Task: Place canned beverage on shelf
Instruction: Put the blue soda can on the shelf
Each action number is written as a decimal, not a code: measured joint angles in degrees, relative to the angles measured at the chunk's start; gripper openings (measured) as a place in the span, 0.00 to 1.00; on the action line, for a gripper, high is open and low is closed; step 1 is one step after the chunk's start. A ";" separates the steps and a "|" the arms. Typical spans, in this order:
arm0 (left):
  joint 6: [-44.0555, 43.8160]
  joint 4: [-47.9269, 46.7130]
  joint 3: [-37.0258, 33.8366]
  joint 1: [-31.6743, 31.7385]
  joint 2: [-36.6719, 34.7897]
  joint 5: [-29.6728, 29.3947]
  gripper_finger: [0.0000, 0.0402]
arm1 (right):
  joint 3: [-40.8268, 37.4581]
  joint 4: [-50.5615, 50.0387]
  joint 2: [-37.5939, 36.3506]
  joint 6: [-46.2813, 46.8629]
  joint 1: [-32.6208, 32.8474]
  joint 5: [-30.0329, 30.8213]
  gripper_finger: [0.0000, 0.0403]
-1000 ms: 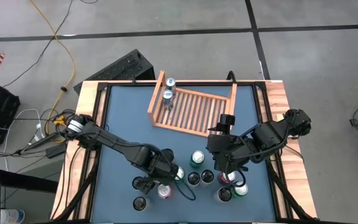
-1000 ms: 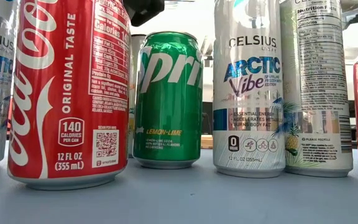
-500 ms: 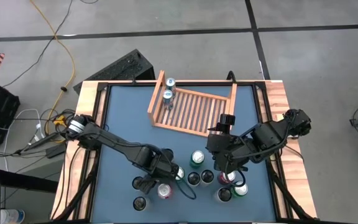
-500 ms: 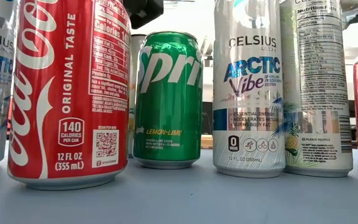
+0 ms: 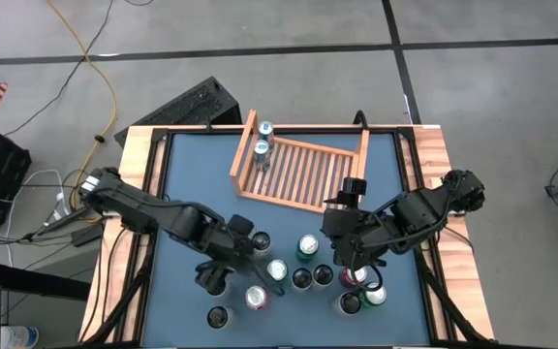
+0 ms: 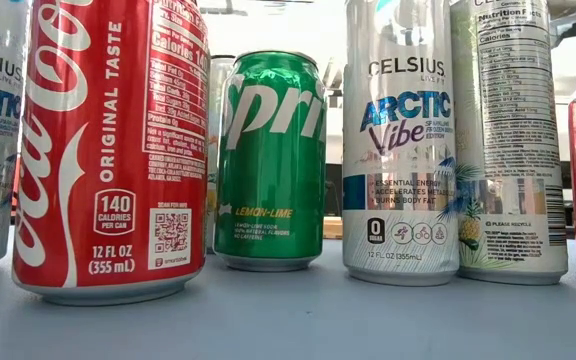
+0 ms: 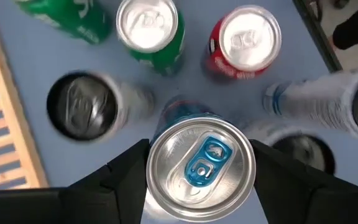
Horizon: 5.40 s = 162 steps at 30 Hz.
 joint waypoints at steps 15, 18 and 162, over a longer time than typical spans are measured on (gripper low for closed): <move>-0.83 -7.86 0.00 1.28 -12.16 -8.13 0.56 | 0.00 0.00 0.00 -0.27 -2.52 0.05 0.72; -0.09 -12.08 0.00 2.79 -13.61 -8.75 0.56 | 0.00 0.00 0.00 -0.19 -3.59 0.06 0.72; -60.44 -7.59 -4.72 17.22 7.21 -4.61 0.68 | 0.00 0.00 0.02 2.02 -6.23 -0.15 0.72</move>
